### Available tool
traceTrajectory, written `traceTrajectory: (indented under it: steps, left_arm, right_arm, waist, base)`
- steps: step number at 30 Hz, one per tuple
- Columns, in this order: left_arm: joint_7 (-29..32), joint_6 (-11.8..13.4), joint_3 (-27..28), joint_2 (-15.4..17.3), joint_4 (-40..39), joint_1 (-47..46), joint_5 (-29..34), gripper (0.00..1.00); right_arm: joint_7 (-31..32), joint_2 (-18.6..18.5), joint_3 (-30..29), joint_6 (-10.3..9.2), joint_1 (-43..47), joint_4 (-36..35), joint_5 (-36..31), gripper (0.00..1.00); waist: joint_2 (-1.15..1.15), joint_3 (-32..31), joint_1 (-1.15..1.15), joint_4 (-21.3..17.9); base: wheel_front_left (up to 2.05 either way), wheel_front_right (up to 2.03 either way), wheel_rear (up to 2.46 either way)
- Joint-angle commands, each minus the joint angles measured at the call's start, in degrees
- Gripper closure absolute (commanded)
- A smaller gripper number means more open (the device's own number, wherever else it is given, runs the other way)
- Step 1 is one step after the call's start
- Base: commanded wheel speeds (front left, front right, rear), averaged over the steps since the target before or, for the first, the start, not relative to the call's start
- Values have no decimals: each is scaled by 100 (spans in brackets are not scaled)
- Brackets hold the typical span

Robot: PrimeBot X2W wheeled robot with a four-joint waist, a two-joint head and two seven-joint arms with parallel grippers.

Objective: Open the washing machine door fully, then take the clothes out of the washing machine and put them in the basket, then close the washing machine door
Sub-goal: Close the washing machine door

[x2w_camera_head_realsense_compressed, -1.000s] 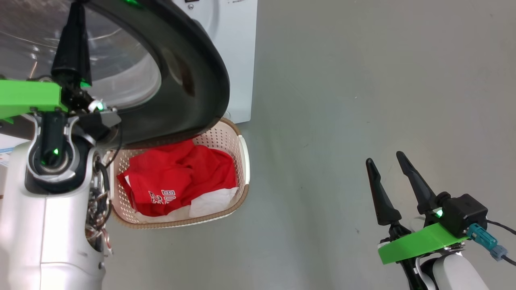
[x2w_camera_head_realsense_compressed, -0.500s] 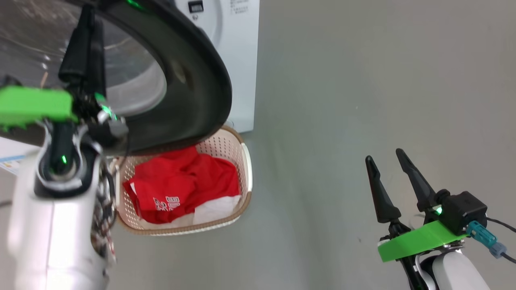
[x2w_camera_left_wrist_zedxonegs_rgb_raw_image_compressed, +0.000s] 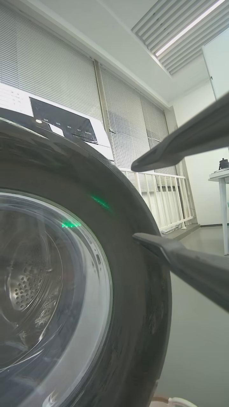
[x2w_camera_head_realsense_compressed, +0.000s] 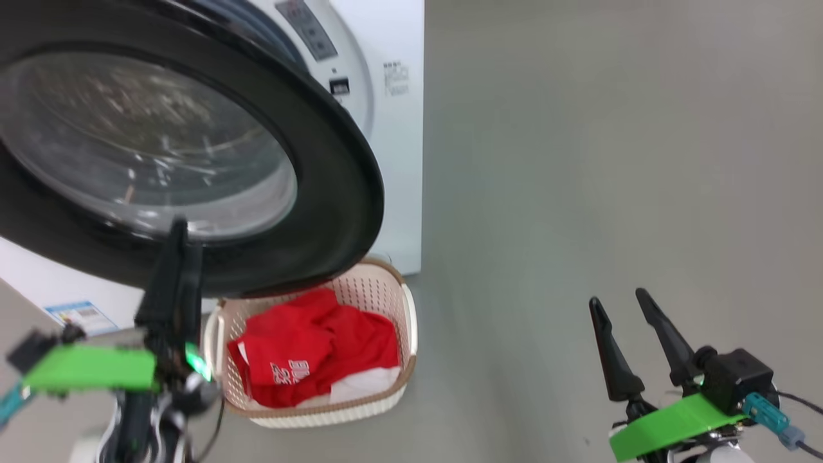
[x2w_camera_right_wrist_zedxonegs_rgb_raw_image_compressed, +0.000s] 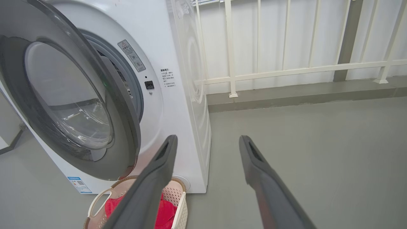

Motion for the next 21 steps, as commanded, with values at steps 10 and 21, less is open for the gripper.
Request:
traceTrajectory:
  steps: [10,21]
  left_arm:
    - [-394,-152,152,361,-670,1145,849,0]
    - [-1642,-233,-357,708,-1186,2137,2610,0]
  right_arm:
    - [-36,-40,3,36,187,-167,47,0]
    - [-36,-40,-123,36,330,-253,122,0]
  waist:
    - [0,-578,0,283]
    - [0,-716,0,437]
  base:
    - [0,0,0]
    - [0,0,0]
